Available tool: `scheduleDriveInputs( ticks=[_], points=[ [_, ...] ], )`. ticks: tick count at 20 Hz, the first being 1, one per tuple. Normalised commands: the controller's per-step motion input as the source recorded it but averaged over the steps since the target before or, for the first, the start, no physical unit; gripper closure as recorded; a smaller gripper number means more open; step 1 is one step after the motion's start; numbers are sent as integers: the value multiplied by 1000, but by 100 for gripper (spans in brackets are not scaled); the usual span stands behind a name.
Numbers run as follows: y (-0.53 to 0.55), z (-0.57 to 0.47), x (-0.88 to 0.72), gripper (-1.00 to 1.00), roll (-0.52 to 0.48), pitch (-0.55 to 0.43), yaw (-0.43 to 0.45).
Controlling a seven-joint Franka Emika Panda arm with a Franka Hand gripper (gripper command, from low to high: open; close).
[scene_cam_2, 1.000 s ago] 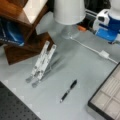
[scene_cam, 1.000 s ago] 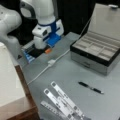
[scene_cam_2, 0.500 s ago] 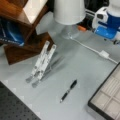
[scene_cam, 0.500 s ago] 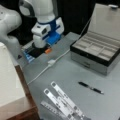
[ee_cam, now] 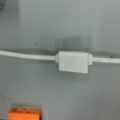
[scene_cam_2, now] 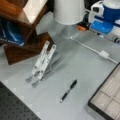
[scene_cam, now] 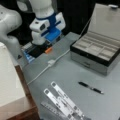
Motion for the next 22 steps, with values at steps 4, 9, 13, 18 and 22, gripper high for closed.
scheduleDriveInputs(
  ticks=[4, 9, 13, 18, 22],
  points=[
    [-200, 306, 626, -100, -108, 279, 74],
    [-106, 336, 753, -100, -126, 306, 53],
    [-86, 400, 782, -100, -156, 328, 53],
    [-164, 381, 681, -100, -195, 339, 148],
    [-234, 182, 533, -100, -200, 306, 243]
  ],
)
